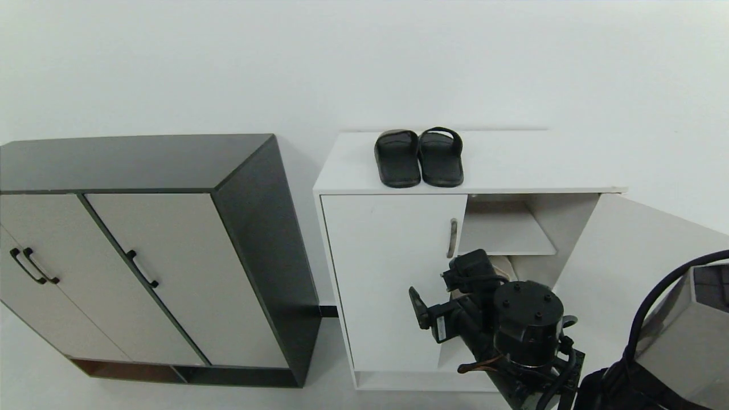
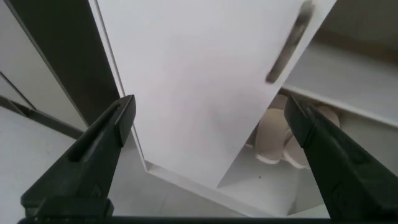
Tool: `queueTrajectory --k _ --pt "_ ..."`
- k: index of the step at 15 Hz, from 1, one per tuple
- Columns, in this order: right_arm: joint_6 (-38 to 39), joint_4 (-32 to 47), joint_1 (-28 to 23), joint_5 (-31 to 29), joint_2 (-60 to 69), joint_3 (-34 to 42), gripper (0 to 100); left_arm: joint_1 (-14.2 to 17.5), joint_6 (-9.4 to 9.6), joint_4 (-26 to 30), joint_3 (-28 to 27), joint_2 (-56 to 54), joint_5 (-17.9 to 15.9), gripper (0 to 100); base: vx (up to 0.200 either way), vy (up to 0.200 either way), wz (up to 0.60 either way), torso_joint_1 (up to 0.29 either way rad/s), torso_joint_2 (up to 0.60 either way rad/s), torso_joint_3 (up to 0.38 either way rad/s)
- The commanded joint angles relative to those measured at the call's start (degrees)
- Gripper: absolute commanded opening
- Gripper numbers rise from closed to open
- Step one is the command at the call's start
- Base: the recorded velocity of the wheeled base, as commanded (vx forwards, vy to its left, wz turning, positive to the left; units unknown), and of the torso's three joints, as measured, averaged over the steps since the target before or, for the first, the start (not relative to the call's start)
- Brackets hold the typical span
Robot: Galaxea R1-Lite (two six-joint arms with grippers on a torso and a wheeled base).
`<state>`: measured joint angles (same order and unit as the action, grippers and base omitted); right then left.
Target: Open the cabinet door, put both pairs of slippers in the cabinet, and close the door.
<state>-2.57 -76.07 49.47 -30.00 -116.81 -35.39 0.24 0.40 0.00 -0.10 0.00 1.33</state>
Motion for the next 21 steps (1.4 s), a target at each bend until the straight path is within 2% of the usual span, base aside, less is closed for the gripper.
queueTrajectory --k 1,9,12,14,16,17,18,19,21 --pt "-0.06 -0.04 0.01 0.03 0.09 0.06 100 0.02 0.04 0.0 0.01 0.09 -0.1 0 0.0 0.0 0.0 0.207 -0.52 -0.32" --pt "-0.15 -1.01 -0.16 -0.06 -0.17 0.85 100 0.02 0.04 0.0 0.01 0.0 -0.27 0 0.0 0.0 0.0 0.231 -0.55 -0.312" --pt "-1.73 -0.84 -0.16 -0.67 0.71 0.32 100 0.02 0.13 0.0 0.01 0.0 -0.27 0 0.0 0.0 0.0 0.074 -0.16 -0.095" --pt "0.81 12.52 -0.16 -1.02 5.36 -5.92 100 0.02 0.13 0.0 0.1 0.0 -0.27 0 0.0 0.0 0.0 0.0 0.0 0.0" --pt "10.75 44.69 0.54 -6.56 11.87 -22.44 100 0.02 0.13 0.0 0.1 0.0 -0.19 0 0.0 0.0 0.0 0.0 0.0 0.0" --pt "13.82 51.64 0.72 -8.58 11.87 -27.72 100 0.02 0.13 0.0 0.01 0.0 -0.19 0 0.0 0.0 0.0 0.0 0.0 0.0" --pt "19.89 64.73 0.89 -11.92 10.81 -37.65 100 0.02 0.21 0.0 0.01 0.0 -0.19 0 0.0 0.0 0.0 0.0 0.0 0.0" --pt "23.14 71.76 0.8 -13.15 8.62 -44.68 100 0.02 0.21 0.0 0.1 0.0 -0.1 0 0.0 0.0 0.0 0.0 0.0 0.0" --pt "24.19 73.96 0.19 -13.86 5.45 -48.99 100 0.02 0.13 0.0 0.1 0.0 -0.19 0 0.0 0.0 0.0 0.0 0.0 0.0"
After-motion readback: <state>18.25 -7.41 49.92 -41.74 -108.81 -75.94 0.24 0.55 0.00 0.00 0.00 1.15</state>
